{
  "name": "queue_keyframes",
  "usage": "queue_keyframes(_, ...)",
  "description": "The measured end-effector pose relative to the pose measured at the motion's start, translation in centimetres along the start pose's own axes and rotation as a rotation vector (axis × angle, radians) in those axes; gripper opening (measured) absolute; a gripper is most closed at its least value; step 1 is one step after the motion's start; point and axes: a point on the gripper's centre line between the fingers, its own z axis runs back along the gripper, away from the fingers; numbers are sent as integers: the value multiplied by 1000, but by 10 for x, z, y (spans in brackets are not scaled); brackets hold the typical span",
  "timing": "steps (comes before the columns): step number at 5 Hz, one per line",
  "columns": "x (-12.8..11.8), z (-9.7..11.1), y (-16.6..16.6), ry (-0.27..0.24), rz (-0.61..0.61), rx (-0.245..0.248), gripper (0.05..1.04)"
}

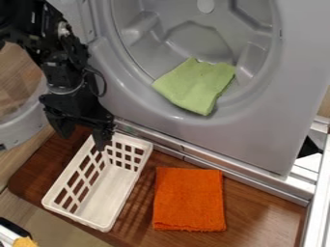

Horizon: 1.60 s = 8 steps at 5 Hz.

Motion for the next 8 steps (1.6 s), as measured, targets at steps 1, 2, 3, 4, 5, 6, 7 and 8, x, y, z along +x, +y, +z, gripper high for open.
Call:
queue_keyframes(1,-3,-3,-2,19,5,-5,1000)
queue_keyframes(2,10,7,-24,27,-81,-17,1000)
queue_keyframes(3,20,15,-46,-2,-159,-40,1000)
queue_keyframes(4,27,17,-77,-13,-272,-49,1000)
queue_keyframes(5,23,8,-116,4,-406,-59,1001)
queue_keyframes(6,22,-5,-131,6,-454,-63,1000)
queue_keyframes(7,21,-30,-143,9,-522,-50,1000)
queue_keyframes(8,24,-53,-146,10,-528,-48,1001)
